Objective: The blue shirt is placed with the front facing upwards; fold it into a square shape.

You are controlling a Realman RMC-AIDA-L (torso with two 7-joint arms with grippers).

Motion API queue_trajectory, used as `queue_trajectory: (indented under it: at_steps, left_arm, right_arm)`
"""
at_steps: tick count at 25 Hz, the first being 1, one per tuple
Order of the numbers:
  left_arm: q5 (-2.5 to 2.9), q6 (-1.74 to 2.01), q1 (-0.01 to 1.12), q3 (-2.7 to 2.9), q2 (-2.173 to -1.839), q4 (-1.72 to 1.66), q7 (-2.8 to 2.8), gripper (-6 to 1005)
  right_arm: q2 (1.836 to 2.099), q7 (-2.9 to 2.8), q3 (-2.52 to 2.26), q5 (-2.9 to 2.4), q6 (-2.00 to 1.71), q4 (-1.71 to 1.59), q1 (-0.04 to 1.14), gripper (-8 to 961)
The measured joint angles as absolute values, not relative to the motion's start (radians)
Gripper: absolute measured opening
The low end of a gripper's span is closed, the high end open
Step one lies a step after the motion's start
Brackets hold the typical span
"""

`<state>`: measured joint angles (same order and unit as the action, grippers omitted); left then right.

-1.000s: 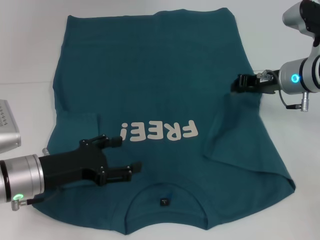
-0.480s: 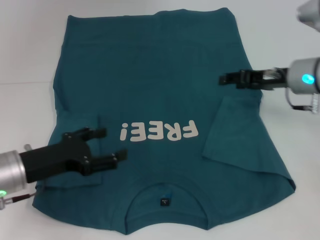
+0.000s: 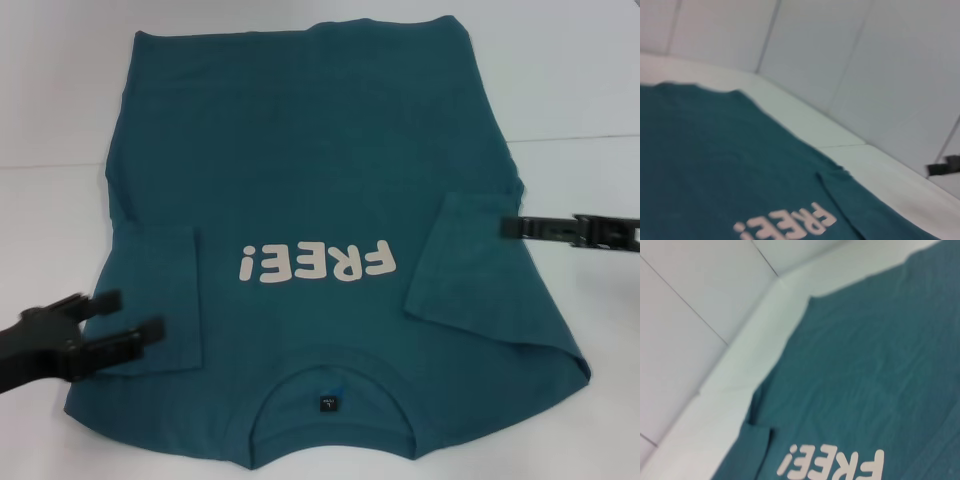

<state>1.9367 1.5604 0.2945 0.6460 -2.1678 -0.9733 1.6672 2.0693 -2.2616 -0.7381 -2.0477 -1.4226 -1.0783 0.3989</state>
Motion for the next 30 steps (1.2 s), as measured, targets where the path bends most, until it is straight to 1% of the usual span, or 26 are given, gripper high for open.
queue_trajectory:
  at_steps: [1, 6, 14, 17, 20, 30]
  left_arm:
    - [1.937, 1.561, 0.276, 0.650, -2.169, -0.992, 1.701, 802]
    - [1.972, 1.525, 0.220, 0.638, -2.163, -1.050, 1.906, 798]
    - [2.078, 1.437, 0.224, 0.637, -2.164, -1.056, 2.032, 793]
    - [2.100, 1.409, 0.236, 0.637, -2.159, -1.026, 2.077, 790]
    - [2.139, 1.405, 0.246, 0.634, -2.156, -1.008, 2.133, 788]
    - [2.171, 1.406, 0.234, 0.618, -2.156, -1.001, 2.191, 781]
  right_arm:
    - [2.069, -2.233, -0.721, -2.005, -1.441, -1.072, 0.371, 847]
    - [2.063, -2.117, -0.622, -1.942, -1.495, -1.017, 0.321, 847]
    - [2.021, -2.058, -0.564, -1.946, -1.489, -0.926, 0.351, 846]
    - [2.010, -2.052, -0.565, -1.955, -1.485, -0.904, 0.374, 847]
    - [2.006, -2.052, -0.563, -1.967, -1.484, -0.898, 0.388, 847]
    - [2.006, -2.054, -0.563, -1.973, -1.486, -0.897, 0.395, 846]
